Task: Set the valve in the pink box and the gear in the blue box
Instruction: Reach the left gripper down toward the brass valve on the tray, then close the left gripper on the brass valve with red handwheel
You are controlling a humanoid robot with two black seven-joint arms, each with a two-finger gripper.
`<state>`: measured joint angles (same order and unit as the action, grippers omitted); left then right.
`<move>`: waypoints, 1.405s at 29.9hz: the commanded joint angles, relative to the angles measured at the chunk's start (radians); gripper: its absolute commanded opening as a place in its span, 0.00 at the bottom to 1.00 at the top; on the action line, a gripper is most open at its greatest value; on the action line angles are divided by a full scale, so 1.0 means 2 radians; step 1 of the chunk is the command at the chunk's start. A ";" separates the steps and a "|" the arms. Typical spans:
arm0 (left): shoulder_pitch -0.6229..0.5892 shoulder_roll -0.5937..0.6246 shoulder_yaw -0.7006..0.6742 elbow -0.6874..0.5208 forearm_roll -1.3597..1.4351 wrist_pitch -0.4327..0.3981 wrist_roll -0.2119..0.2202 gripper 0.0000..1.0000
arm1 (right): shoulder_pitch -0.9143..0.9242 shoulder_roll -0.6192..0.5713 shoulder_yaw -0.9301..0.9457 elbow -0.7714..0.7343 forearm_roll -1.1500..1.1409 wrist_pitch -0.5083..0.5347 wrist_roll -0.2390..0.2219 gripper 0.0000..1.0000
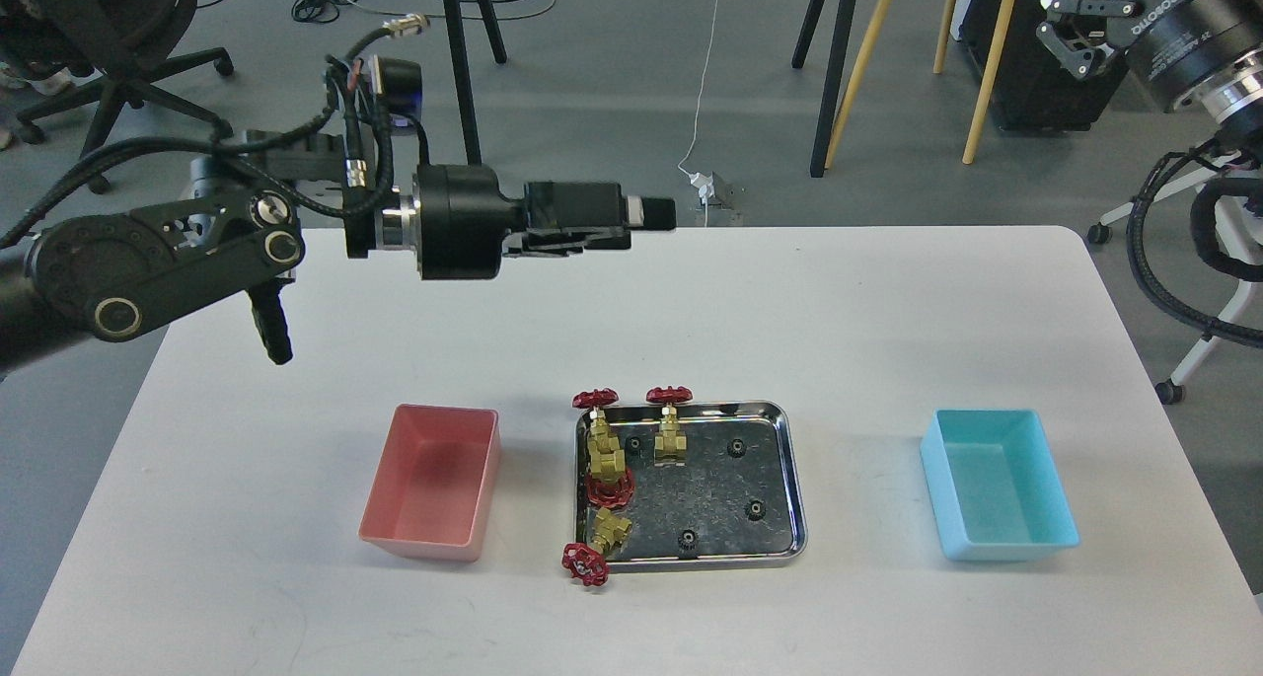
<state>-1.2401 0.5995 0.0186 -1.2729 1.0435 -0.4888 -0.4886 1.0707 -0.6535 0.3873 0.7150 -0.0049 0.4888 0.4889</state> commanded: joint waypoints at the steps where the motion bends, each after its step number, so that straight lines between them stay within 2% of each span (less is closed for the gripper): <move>1: -0.056 0.018 0.098 -0.064 0.066 0.039 0.000 1.00 | 0.003 0.006 0.000 -0.015 0.000 0.000 0.000 0.99; 6: -0.050 0.027 0.154 -0.068 0.233 0.177 0.000 1.00 | 0.002 0.005 -0.001 -0.018 0.000 0.000 0.000 0.99; 7: -0.034 0.025 0.165 -0.062 0.257 0.216 0.000 1.00 | 0.000 0.005 -0.002 -0.019 0.000 0.000 0.000 0.99; 9: 0.005 0.020 0.168 -0.048 0.277 0.266 0.000 1.00 | -0.002 0.005 -0.003 -0.027 0.000 0.000 0.000 0.99; 16: 0.077 -0.016 0.165 -0.025 0.282 0.349 0.000 1.00 | -0.002 0.006 -0.004 -0.031 0.000 0.000 0.000 0.99; 27: 0.134 -0.082 0.163 0.076 0.284 0.395 0.000 1.00 | -0.005 0.004 -0.007 -0.031 0.000 0.000 0.000 0.99; 36: 0.148 -0.100 0.164 0.092 0.286 0.403 0.000 1.00 | -0.010 0.003 -0.007 -0.031 0.000 0.000 0.000 0.99; 42: 0.164 -0.113 0.166 0.125 0.301 0.415 0.000 0.99 | -0.016 0.003 -0.006 -0.031 0.000 0.000 0.000 0.99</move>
<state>-0.9265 0.3810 0.3494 -1.0463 1.6375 0.3354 -0.4887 1.0417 -0.6471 0.3749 0.6535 -0.0046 0.4887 0.4886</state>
